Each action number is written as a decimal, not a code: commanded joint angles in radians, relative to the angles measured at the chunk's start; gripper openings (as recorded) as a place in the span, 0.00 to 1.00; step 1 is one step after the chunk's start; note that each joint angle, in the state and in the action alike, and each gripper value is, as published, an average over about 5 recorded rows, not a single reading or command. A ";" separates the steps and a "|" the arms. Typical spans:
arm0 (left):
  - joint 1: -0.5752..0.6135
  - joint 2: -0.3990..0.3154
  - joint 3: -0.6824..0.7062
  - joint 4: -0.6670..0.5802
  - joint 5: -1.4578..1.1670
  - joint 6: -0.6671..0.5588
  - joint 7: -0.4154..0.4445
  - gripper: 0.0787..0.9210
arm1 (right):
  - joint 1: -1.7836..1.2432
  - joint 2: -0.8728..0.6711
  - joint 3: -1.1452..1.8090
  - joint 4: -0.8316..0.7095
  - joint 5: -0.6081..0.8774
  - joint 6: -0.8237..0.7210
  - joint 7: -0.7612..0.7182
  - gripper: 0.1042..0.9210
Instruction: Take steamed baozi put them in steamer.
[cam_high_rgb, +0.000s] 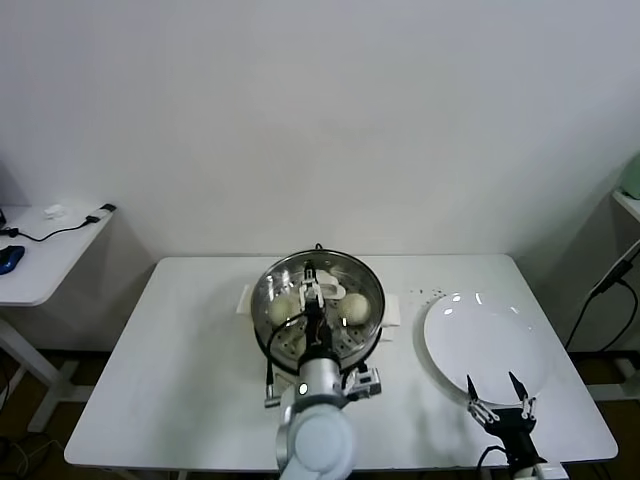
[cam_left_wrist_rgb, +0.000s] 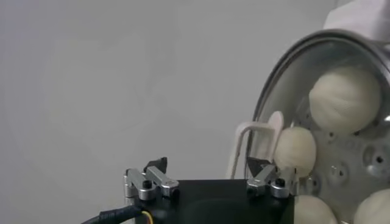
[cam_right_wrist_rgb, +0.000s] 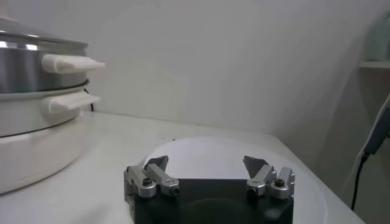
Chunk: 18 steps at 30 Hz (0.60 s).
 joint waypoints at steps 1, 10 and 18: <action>0.090 0.185 -0.067 -0.193 -0.466 -0.176 -0.258 0.88 | 0.009 -0.010 -0.003 0.010 0.056 0.032 0.011 0.88; 0.275 0.193 -0.353 -0.290 -1.192 -0.618 -0.554 0.88 | 0.031 -0.015 -0.007 0.011 0.131 0.117 0.018 0.88; 0.387 0.228 -0.817 -0.276 -1.979 -0.763 -0.348 0.88 | 0.039 -0.007 -0.012 -0.003 0.131 0.140 0.017 0.88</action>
